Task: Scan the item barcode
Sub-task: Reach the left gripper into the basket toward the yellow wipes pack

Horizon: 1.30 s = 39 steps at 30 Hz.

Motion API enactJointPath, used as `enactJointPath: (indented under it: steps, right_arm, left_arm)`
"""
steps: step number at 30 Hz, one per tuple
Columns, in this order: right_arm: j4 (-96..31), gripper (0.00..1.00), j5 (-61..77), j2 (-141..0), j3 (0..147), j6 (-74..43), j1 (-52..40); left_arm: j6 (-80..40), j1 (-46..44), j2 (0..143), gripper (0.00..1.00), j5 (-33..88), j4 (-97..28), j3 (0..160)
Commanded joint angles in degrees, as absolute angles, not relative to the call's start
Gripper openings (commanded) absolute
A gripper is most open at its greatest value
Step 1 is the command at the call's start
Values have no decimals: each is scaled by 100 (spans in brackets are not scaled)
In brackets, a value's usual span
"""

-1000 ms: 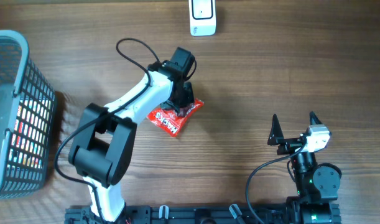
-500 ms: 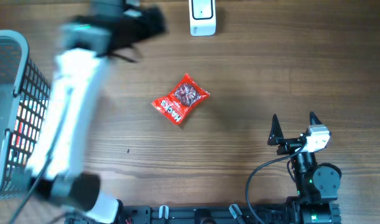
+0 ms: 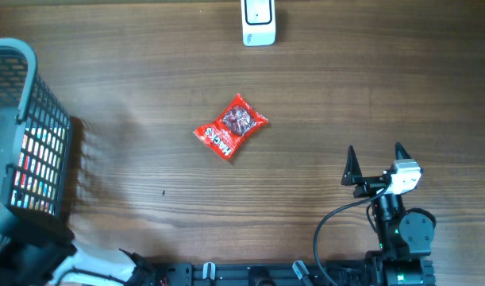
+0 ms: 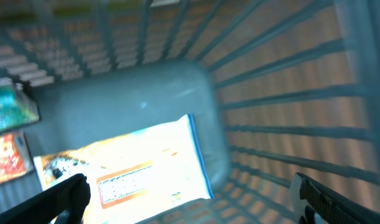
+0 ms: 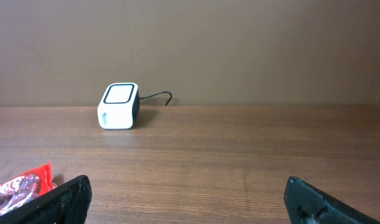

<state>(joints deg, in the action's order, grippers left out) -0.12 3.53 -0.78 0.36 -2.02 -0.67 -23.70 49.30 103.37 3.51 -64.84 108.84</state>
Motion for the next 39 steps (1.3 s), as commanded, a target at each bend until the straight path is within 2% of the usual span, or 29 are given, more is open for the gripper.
enactJointPath:
  steps: [1, 8, 13, 17, 23, 27, 28, 30, 33, 39]
  right_arm:
    - [3, 100, 303, -54, 30, -152, -78]
    - [3, 99, 303, -54, 30, -152, -78]
    - [3, 100, 303, -54, 30, -150, -78]
    - [3, 100, 303, -54, 30, -152, -78]
    - [3, 100, 303, -54, 30, -152, -78]
    - [3, 100, 303, -54, 30, -150, -78]
    - [3, 100, 303, -54, 30, -152, -78]
    - [3, 100, 303, -54, 30, -152, -78]
    - [3, 100, 305, -54, 30, -152, -80]
    - [3, 100, 303, -54, 30, -152, -80]
  left_arm:
    - [-2036, 5172, 10984, 100, 355, -6639, 10875]
    - [-2038, 5269, 12302, 100, 139, -7063, 10875]
    - [-2311, 5269, 12540, 100, -333, -7314, 10875]
    - [-2270, 5262, 12309, 100, -276, -7321, 10875]
    - [-1833, 5247, 10881, 100, 364, -7118, 10875]
    - [-1660, 4932, 10652, 100, 360, -7380, 10871]
    - [-1601, 4748, 10678, 100, 244, -7537, 10774]
    - [-2239, 4407, 10694, 100, -838, -7500, 9972]
    - [-2873, 4495, 10694, 100, -1774, -7432, 9413]
    - [-3216, 4821, 10694, 100, -1737, -6976, 8753]
